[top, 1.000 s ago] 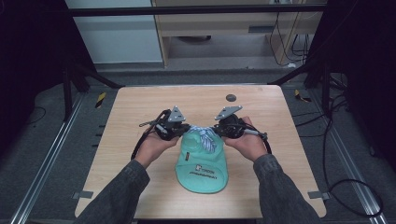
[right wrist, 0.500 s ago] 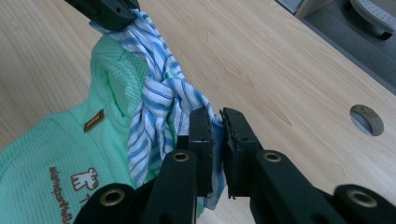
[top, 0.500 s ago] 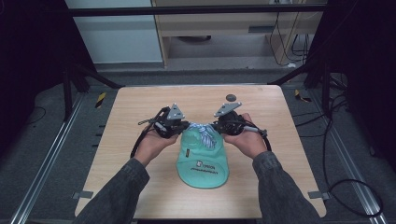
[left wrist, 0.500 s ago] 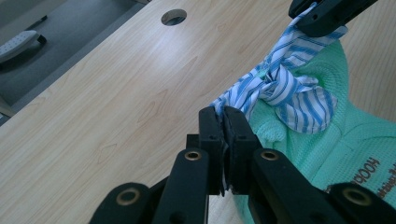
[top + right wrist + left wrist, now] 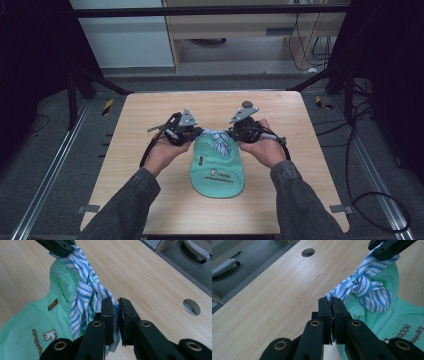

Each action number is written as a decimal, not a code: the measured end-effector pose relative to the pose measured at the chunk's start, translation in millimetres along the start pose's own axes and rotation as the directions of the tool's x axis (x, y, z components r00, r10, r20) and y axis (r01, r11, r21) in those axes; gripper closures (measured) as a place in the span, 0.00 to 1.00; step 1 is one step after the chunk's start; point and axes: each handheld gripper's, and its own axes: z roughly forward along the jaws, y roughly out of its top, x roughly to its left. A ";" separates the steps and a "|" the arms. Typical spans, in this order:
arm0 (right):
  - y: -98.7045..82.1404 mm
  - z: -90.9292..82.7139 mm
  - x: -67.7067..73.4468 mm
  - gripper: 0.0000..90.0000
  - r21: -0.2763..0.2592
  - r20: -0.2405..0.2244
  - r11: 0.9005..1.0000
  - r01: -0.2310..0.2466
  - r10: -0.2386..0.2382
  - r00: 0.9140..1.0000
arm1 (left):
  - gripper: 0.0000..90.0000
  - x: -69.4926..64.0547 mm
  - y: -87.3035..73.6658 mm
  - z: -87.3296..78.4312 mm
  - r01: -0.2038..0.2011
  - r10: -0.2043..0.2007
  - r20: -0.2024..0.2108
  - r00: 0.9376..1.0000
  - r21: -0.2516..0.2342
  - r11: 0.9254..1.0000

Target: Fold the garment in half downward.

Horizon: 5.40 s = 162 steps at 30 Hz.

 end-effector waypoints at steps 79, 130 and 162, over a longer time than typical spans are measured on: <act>-14.2 0.4 -15.2 0.92 -0.027 0.075 0.999 0.023 -0.021 0.997 | 0.97 -9.7 16.2 20.4 -0.105 0.104 -0.062 0.993 -0.005 0.994; -34.6 4.9 21.5 0.91 -0.014 0.023 0.996 0.091 -0.090 0.996 | 0.96 -30.6 -26.8 8.0 -0.120 0.119 -0.042 0.992 -0.014 0.993; -56.9 2.3 51.7 0.89 -0.005 -0.010 0.991 0.132 -0.132 0.991 | 0.96 -53.7 -62.4 2.9 -0.086 0.087 0.032 0.996 -0.019 0.996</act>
